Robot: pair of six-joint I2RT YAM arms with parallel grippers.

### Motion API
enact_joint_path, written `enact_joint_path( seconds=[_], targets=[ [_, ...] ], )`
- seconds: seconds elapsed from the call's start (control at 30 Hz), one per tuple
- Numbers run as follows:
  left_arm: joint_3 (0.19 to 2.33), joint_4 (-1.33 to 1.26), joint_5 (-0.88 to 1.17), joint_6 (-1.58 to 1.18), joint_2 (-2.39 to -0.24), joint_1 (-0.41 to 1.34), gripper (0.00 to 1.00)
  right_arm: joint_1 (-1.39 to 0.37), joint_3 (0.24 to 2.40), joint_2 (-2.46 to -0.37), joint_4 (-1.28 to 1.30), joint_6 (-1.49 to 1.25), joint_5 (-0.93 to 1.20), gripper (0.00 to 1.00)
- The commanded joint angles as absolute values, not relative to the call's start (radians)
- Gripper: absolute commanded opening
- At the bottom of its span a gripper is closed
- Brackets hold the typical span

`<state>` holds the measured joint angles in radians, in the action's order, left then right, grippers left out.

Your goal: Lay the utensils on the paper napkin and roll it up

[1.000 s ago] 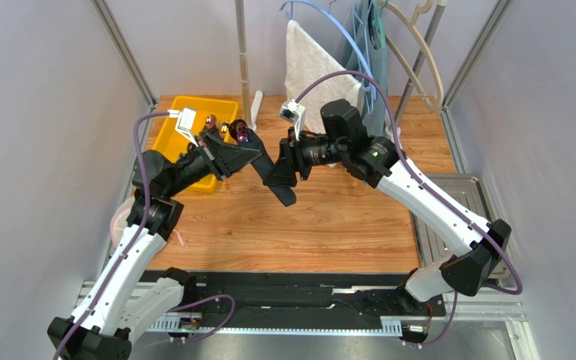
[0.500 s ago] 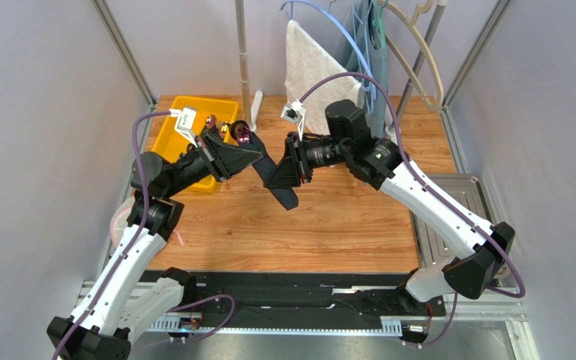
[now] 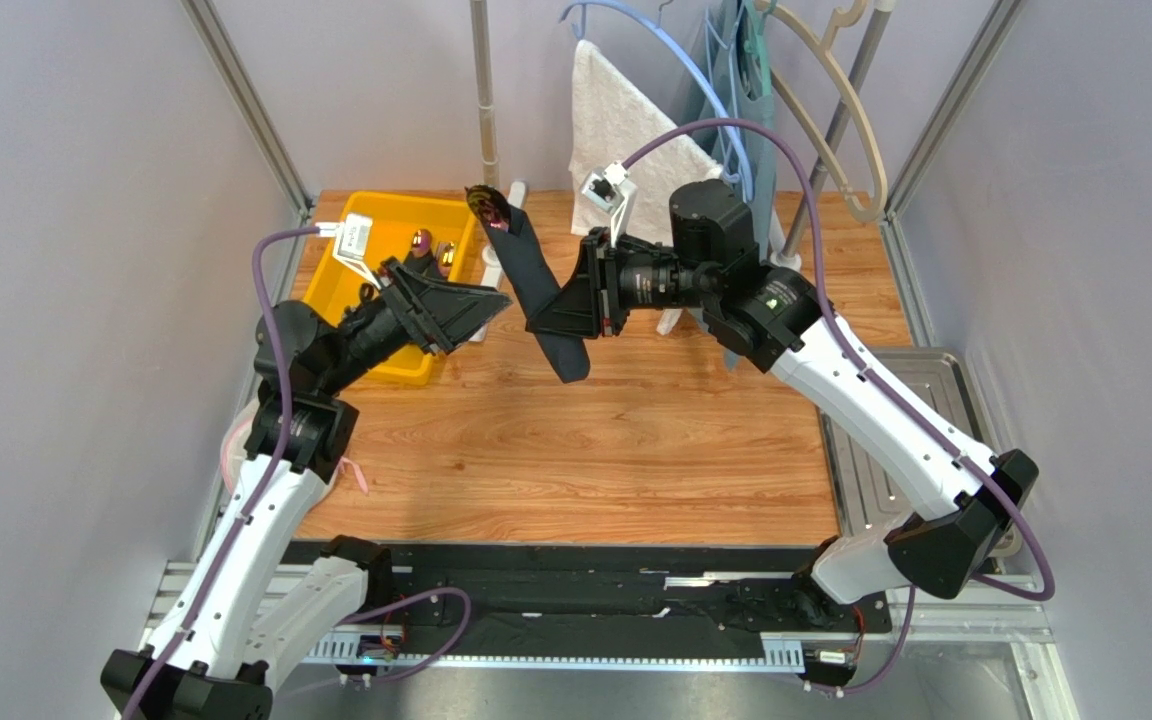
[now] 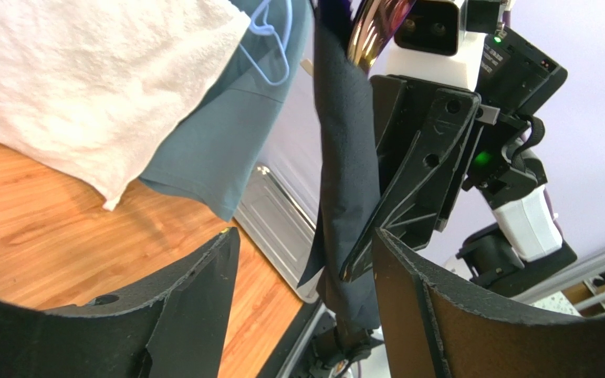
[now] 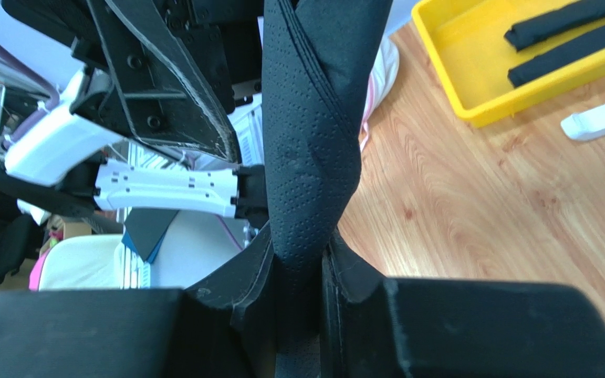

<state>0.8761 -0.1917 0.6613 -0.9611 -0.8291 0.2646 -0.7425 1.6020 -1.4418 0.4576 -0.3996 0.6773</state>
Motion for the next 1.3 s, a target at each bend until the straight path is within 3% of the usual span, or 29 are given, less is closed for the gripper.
enact_joint_path(
  seconds=[0.0, 0.5, 0.97, 1.13, 1.27],
  targets=[
    [0.873, -0.192, 0.641, -0.995, -0.811, 0.252, 0.72, -0.741, 1.638, -1.428, 0.305, -0.491, 0.664, 0.0],
    [0.873, -0.509, 0.752, -1.216, -0.922, 0.279, 0.7, -0.749, 1.601, -1.437, 0.169, -0.6, 0.718, 0.0],
    [0.877, -0.511, 0.713, -1.255, -0.91, 0.285, 0.74, -0.758, 1.6, -1.454, 0.17, -0.606, 0.66, 0.0],
    [0.891, -0.473, 0.687, -1.27, -0.923, 0.29, 0.63, -0.77, 1.608, -1.466, 0.158, -0.606, 0.655, 0.0],
    [0.881, -0.436, 0.67, -1.282, -0.931, 0.291, 0.62, -0.784, 1.62, -1.471, 0.155, -0.594, 0.661, 0.0]
  ],
)
